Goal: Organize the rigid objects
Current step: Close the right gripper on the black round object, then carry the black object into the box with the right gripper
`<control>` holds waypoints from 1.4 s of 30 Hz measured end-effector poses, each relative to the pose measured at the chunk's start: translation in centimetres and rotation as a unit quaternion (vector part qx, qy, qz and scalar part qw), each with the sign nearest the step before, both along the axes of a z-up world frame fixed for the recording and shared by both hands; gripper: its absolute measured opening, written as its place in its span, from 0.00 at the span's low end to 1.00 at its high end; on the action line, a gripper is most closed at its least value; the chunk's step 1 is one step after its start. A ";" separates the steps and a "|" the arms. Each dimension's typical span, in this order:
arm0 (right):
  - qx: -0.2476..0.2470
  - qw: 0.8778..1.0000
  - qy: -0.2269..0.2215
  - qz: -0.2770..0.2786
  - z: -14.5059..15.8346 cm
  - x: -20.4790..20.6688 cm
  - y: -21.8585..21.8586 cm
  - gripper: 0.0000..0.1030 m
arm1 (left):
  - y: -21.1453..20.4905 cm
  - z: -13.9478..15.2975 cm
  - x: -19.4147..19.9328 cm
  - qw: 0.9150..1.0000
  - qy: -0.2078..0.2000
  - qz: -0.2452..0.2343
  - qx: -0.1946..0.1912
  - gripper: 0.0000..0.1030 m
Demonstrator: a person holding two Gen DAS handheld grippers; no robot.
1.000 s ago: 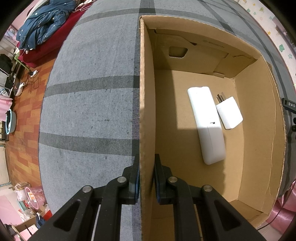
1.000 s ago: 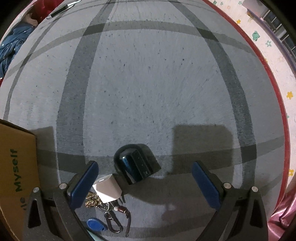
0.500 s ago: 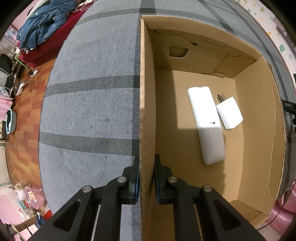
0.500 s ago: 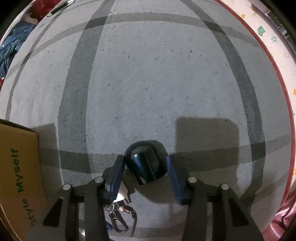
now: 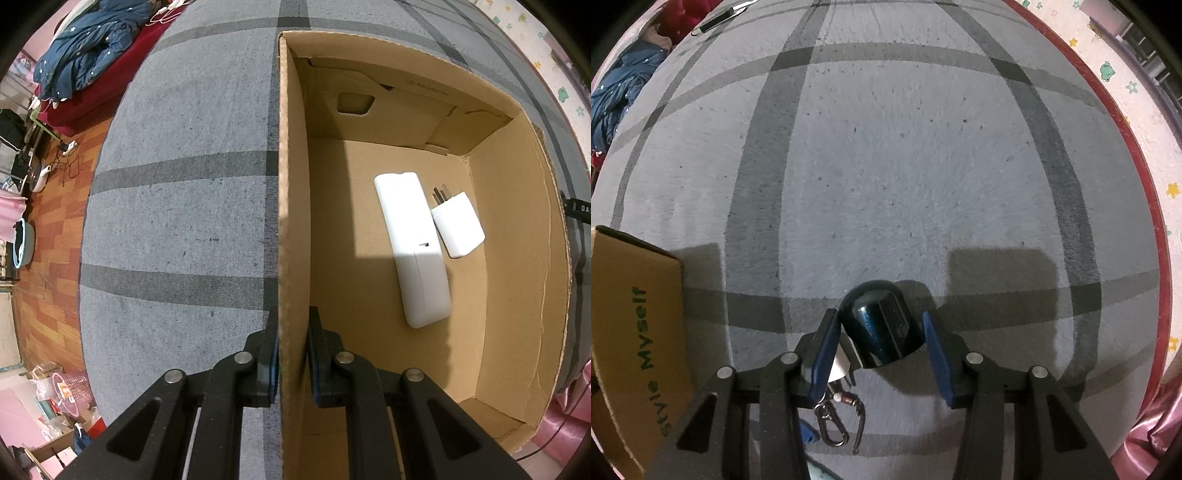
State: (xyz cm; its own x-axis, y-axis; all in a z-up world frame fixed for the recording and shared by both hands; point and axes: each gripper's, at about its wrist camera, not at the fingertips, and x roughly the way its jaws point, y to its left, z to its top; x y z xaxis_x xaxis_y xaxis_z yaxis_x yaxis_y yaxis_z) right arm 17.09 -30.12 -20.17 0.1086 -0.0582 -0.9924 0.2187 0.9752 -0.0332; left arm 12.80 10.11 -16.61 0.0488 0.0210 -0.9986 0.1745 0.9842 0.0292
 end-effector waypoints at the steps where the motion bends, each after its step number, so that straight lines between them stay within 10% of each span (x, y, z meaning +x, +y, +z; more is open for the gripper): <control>1: 0.000 1.000 -0.001 -0.001 0.2 0.0 0.2 0.48 | 0.0 0.0 0.0 1.000 0.000 0.000 0.000 0.13; 42: 0.007 0.997 -0.052 0.049 10.9 -3.7 10.3 0.48 | 0.4 0.1 -0.5 1.000 -0.010 -0.011 -0.011 0.12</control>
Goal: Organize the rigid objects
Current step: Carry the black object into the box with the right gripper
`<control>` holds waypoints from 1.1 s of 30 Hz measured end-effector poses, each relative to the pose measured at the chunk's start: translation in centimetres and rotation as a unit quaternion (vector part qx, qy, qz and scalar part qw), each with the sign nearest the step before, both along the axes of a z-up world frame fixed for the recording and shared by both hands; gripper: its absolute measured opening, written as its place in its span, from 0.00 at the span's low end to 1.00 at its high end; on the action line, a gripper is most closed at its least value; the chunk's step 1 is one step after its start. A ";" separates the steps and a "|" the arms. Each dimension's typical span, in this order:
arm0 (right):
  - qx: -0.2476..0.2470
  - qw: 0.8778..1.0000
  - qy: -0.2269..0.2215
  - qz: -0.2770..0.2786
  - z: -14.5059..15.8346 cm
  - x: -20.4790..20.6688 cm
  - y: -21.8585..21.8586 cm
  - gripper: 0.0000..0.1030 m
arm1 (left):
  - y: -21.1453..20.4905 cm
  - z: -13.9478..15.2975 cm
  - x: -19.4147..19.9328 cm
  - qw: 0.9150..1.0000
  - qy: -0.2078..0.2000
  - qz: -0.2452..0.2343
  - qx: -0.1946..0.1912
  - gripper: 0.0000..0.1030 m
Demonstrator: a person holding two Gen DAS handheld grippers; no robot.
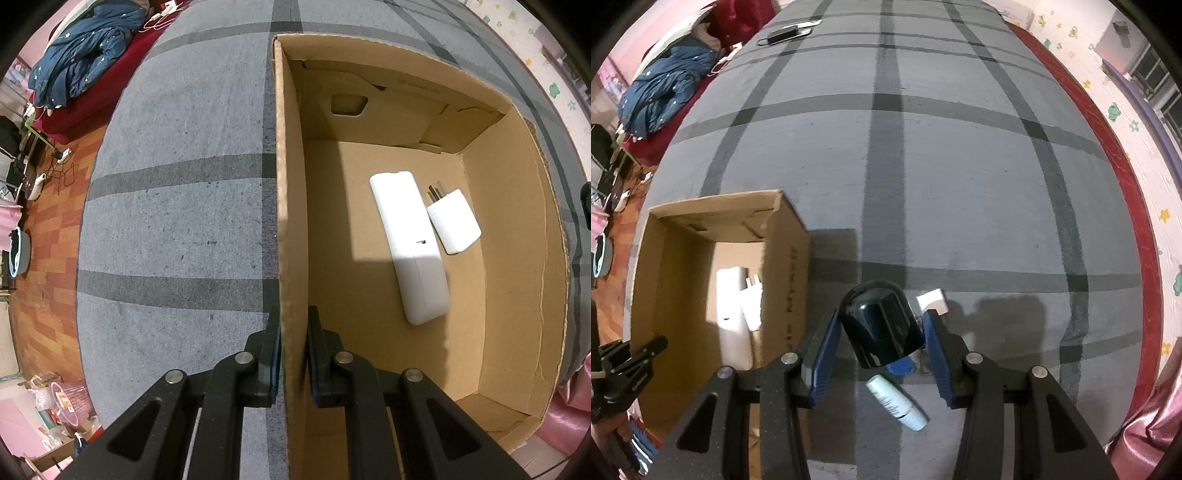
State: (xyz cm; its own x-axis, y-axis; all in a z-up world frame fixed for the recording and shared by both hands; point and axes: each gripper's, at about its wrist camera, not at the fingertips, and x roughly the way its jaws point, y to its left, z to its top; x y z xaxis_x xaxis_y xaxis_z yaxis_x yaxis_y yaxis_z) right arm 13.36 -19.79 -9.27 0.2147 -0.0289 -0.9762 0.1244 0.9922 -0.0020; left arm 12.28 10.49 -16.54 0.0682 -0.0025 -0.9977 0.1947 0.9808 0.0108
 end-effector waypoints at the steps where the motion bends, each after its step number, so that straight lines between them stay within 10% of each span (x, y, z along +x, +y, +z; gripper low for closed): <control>1: 0.000 1.000 -0.001 0.002 0.1 0.0 0.4 0.48 | 0.0 0.0 0.0 1.000 0.000 0.000 0.000 0.12; 33: 0.050 0.993 0.016 0.106 -1.5 -0.6 13.7 0.48 | 0.4 0.2 -0.2 1.000 -0.004 -0.001 -0.013 0.12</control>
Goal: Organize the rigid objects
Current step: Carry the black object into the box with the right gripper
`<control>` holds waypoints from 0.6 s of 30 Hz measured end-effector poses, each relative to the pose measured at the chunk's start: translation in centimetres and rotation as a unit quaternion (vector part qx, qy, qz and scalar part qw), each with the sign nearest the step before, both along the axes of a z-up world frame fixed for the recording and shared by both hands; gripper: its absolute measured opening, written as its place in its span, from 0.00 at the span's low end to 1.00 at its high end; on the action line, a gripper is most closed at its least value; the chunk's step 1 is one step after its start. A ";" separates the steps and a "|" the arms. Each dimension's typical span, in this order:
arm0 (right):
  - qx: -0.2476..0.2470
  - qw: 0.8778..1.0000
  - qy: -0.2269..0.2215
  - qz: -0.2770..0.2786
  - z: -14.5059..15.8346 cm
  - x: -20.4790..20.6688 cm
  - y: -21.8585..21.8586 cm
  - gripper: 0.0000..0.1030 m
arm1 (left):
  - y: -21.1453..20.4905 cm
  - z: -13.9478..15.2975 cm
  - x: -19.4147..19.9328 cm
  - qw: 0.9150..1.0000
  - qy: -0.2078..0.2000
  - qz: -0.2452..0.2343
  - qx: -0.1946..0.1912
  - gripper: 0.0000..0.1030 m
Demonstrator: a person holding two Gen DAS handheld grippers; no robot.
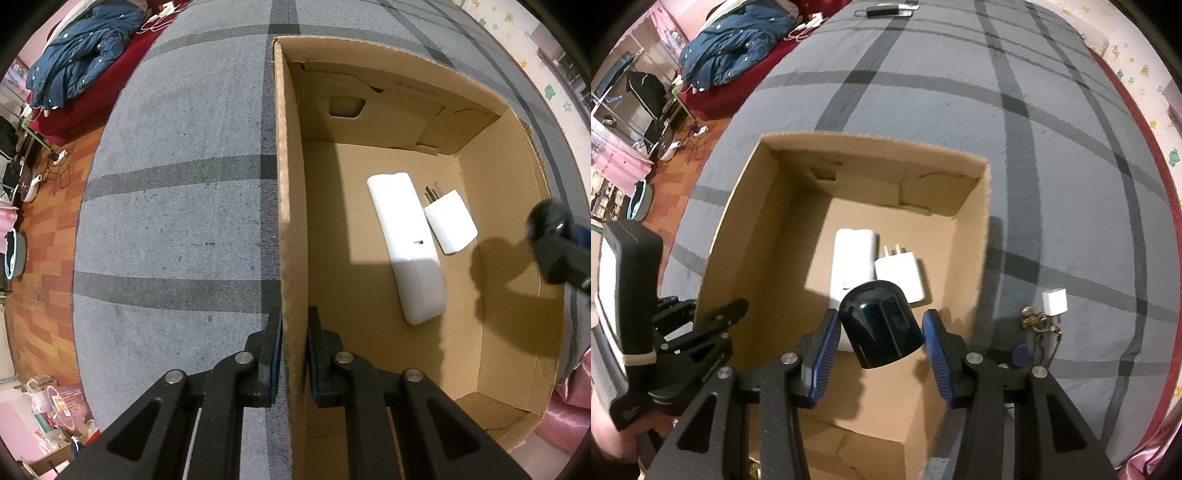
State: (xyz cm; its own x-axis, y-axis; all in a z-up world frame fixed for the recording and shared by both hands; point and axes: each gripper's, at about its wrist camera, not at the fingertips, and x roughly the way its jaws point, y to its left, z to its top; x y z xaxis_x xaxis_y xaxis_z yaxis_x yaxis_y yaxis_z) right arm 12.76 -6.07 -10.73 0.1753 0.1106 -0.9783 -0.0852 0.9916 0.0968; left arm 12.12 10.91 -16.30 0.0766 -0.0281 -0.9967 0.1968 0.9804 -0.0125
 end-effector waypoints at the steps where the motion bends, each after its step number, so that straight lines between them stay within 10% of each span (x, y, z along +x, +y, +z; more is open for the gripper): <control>1: 0.000 1.000 0.003 0.002 -0.3 0.0 0.3 0.48 | 0.1 0.0 0.0 1.000 0.000 0.000 -0.001 0.12; 18: -0.011 0.999 0.046 0.008 -6.4 0.9 2.6 0.48 | 0.6 0.2 -0.3 1.000 -0.002 0.004 -0.010 0.12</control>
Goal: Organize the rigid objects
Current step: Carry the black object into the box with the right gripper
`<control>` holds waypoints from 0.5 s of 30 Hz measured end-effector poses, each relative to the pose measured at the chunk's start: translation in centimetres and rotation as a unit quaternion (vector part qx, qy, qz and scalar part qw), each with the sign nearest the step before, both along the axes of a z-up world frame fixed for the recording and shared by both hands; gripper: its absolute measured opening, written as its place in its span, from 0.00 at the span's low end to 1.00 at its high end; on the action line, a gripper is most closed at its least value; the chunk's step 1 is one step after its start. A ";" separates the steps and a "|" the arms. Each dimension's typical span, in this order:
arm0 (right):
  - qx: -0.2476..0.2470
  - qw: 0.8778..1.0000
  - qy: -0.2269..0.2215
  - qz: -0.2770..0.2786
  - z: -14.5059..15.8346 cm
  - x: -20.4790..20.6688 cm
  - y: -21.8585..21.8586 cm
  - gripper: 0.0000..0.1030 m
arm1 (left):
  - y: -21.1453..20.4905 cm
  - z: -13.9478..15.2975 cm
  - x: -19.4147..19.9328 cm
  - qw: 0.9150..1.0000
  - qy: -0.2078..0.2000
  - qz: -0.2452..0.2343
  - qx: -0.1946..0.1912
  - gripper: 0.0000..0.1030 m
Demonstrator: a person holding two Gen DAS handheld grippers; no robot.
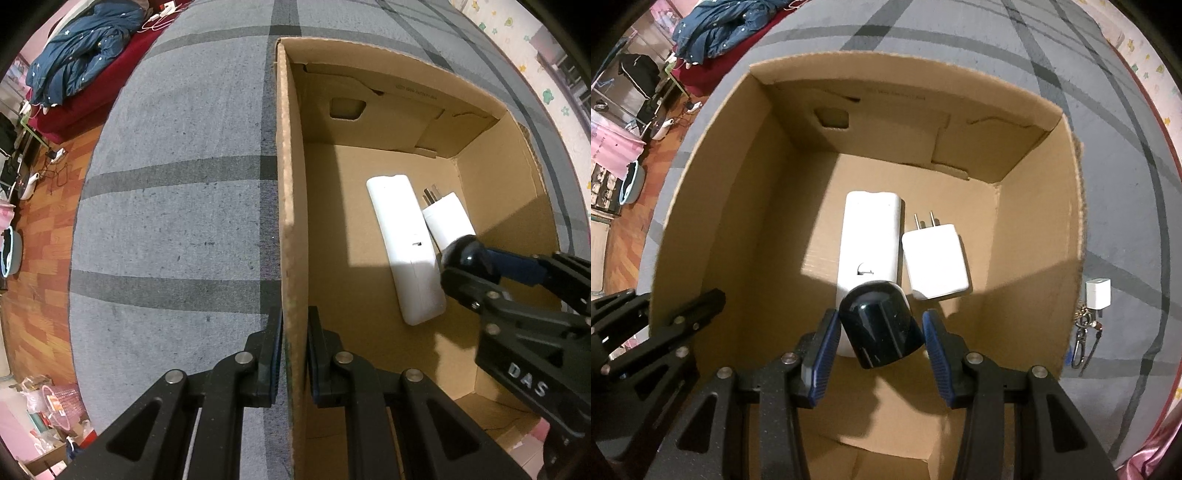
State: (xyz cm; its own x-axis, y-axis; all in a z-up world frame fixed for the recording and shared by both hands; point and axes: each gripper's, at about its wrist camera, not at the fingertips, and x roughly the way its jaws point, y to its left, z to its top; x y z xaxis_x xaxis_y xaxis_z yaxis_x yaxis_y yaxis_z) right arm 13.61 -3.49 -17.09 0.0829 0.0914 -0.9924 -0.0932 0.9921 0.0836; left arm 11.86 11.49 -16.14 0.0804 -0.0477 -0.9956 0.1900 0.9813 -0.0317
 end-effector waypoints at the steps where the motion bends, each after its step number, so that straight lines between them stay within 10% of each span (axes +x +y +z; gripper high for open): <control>1: -0.001 1.000 0.001 -0.001 -0.2 0.1 0.0 0.48 | 0.0 0.0 0.0 1.000 0.000 -0.001 0.000 0.12; 15: -0.002 1.000 -0.007 0.001 0.0 0.3 -0.3 0.58 | 0.0 0.1 0.1 1.000 -0.001 0.000 0.002 0.12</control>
State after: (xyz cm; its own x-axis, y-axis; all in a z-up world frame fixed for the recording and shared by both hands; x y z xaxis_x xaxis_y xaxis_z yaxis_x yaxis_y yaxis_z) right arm 13.94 -3.81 -17.09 0.0966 0.0876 -0.9915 -0.0965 0.9922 0.0783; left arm 11.91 11.49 -16.06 0.0816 -0.0438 -0.9957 0.1903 0.9813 -0.0275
